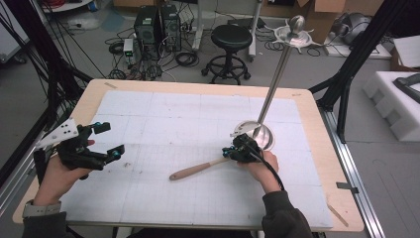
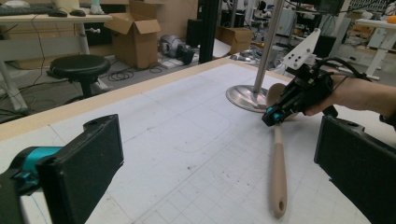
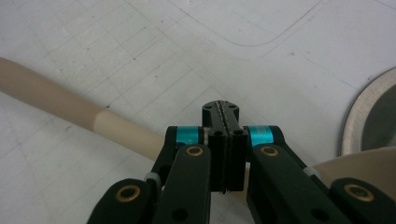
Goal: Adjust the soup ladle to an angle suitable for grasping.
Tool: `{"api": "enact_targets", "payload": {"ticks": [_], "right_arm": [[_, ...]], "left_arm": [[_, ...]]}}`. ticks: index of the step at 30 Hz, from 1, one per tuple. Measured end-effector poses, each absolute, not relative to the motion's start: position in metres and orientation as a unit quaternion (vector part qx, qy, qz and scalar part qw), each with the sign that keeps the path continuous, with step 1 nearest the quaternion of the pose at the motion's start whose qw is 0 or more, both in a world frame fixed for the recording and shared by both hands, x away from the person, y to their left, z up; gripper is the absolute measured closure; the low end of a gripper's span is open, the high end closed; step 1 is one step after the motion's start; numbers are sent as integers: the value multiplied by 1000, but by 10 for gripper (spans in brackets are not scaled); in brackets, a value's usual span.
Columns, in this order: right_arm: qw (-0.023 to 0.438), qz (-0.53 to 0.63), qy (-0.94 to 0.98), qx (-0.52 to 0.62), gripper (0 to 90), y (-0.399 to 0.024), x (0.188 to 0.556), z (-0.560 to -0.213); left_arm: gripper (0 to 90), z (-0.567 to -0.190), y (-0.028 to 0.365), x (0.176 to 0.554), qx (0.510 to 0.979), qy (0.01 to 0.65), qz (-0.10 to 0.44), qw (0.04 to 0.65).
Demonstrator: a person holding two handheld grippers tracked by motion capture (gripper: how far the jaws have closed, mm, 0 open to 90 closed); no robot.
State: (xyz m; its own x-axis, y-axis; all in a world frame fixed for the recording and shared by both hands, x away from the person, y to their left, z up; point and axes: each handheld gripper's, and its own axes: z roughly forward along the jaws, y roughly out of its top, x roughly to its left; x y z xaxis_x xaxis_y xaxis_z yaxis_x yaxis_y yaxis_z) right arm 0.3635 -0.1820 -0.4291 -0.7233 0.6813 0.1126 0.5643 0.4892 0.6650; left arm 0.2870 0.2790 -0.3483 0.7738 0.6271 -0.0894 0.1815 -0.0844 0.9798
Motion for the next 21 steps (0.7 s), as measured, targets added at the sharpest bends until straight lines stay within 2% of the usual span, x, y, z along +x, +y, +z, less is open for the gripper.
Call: {"api": "enact_targets", "payload": {"ticks": [21], "right_arm": [[65,334,870,357,900,-176,343,-423]], "left_arm": [[18,-349,277,287,717,283,180,611]]}}
